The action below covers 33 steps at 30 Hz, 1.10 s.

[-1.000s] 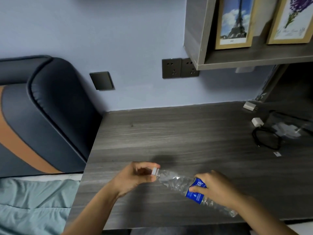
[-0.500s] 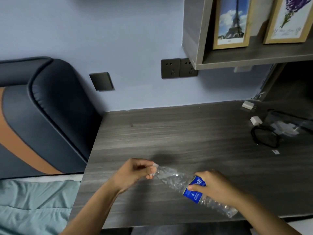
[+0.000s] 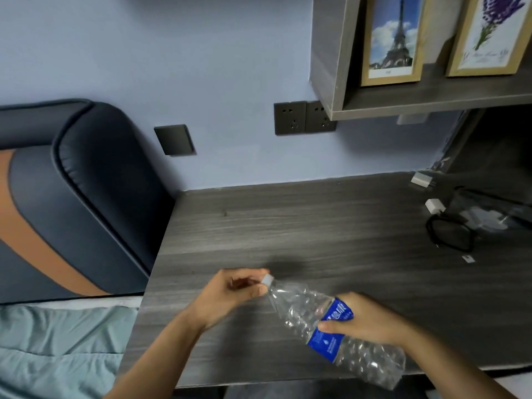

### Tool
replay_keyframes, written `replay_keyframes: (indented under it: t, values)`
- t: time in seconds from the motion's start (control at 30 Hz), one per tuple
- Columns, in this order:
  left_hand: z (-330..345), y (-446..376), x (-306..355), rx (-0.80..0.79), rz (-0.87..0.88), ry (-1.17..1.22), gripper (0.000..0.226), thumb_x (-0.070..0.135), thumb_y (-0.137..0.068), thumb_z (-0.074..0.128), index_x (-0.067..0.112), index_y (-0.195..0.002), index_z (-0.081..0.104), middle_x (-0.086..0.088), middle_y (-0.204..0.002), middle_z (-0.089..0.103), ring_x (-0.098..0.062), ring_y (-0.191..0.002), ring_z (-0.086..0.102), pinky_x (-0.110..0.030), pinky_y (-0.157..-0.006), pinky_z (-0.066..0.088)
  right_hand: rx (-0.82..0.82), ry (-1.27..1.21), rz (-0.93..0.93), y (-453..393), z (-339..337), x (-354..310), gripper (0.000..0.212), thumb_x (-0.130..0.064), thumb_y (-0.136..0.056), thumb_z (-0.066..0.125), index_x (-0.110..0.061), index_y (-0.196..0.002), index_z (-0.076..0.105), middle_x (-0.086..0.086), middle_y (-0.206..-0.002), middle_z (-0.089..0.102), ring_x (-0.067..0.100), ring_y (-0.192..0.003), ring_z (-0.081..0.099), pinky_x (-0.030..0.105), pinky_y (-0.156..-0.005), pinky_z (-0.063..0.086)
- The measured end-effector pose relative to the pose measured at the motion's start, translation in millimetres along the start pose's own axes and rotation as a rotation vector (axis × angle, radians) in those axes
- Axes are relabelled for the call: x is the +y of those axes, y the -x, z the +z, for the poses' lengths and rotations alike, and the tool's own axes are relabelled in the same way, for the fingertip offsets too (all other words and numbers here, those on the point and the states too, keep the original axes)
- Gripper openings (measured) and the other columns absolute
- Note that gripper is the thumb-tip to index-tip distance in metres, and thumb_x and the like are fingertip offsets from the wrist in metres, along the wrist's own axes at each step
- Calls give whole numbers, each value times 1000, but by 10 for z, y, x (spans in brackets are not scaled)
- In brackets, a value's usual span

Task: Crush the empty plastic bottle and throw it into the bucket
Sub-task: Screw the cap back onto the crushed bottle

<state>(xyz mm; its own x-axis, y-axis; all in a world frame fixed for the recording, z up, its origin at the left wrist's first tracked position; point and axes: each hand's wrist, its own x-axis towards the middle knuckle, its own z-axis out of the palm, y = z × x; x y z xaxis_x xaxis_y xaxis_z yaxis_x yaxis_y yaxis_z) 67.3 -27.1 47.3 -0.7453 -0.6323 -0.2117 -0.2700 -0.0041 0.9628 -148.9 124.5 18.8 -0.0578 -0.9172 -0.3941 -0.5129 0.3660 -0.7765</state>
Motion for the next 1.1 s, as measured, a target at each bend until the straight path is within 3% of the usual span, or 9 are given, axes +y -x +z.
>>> replay_keyframes:
  t: [0.1,0.23,0.37,0.43,0.57,0.77,0.93,1.03,1.1]
  values:
    - [26,-41,8,2,-77,56,14,4,-84,59,2,-94,69,-10,-82,66,-13,-74,62,-15,-70,54,68,80,-27,0,0,-77,32,-38,-74,72,-15,-95,66,6,-94,74,15,-86,69,32,-79,54]
    - [35,-51,-17,49,-160,105,12,-2,-83,60,5,-87,69,-4,-78,68,-6,-58,64,-13,-60,56,101,147,-33,-9,13,-151,33,-34,-69,76,-17,-97,68,2,-94,74,10,-84,68,19,-70,51]
    - [-1,-28,-30,41,-117,73,21,0,-82,60,-9,-101,64,-12,-81,66,-9,-58,61,-14,-59,54,92,-64,-13,-25,49,-173,20,-41,-74,73,-21,-73,71,9,-65,70,4,-56,56,23,-58,44]
    - [-12,-4,-27,29,-78,42,23,0,-82,60,-8,-103,63,-7,-71,66,-8,-56,60,-14,-59,52,88,-90,-11,-36,59,-146,26,-43,-80,66,-29,-58,66,-2,-47,54,0,-46,44,19,-50,36]
    - [25,47,-43,9,-30,42,19,-2,-81,59,4,-98,66,-5,-75,68,-10,-61,61,-16,-62,53,19,-92,33,-8,32,-105,29,-47,-81,62,-25,-62,66,-9,-43,48,3,-43,42,16,-45,36]
    - [109,71,-54,10,5,27,20,-6,-82,58,0,-100,65,3,-66,68,-6,-57,60,-14,-61,52,-2,-140,46,46,42,-35,46,-44,-83,60,1,-85,67,2,-58,50,12,-53,44,19,-49,35]
    - [195,84,-37,71,10,81,17,-1,-84,56,3,-97,67,-2,-64,65,-7,-58,57,-13,-61,52,6,-203,46,102,87,-34,31,-38,-83,63,-9,-73,68,3,-57,50,15,-55,45,28,-57,36]
    - [245,101,-44,115,8,91,17,5,-86,55,4,-95,69,-16,-73,60,-13,-63,56,-15,-62,52,-52,-265,61,173,78,-4,9,-31,-81,69,-26,-87,65,-9,-72,67,1,-59,59,19,-54,47]
    - [251,126,-77,125,-3,106,21,8,-87,54,-3,-98,68,-18,-77,60,-15,-64,54,-16,-64,52,-123,-290,99,245,69,55,23,-27,-78,73,-22,-97,62,-4,-86,73,4,-69,68,20,-56,53]
